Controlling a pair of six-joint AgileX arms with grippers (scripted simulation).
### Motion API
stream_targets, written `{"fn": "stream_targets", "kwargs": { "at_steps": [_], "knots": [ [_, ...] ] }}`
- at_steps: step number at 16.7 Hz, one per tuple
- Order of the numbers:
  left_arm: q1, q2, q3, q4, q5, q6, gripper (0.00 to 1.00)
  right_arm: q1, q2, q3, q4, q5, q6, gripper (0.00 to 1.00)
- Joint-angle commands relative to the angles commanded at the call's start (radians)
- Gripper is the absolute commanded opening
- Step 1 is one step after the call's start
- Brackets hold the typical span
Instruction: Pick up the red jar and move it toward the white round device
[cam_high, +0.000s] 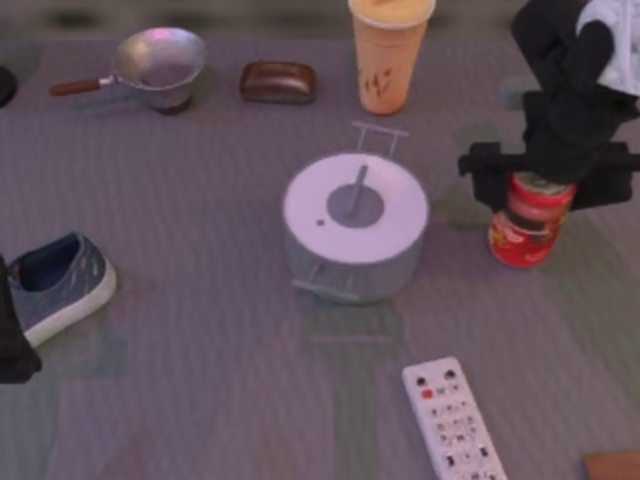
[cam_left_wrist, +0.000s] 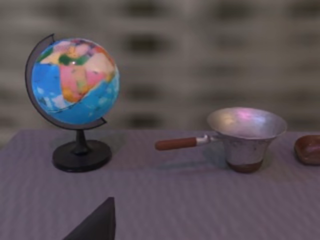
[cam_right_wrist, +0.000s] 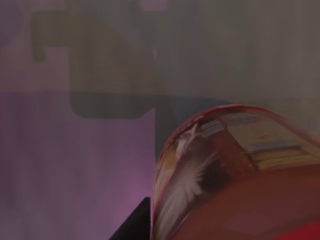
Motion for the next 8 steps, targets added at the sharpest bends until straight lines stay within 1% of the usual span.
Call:
{"fn": "stream_targets", "kwargs": {
  "at_steps": [8],
  "knots": [
    [0.000,0.000,0.000,0.000,0.000,0.000,1.00,0.000,0.000,0.000,0.000,0.000,0.000,0.75]
  ]
}}
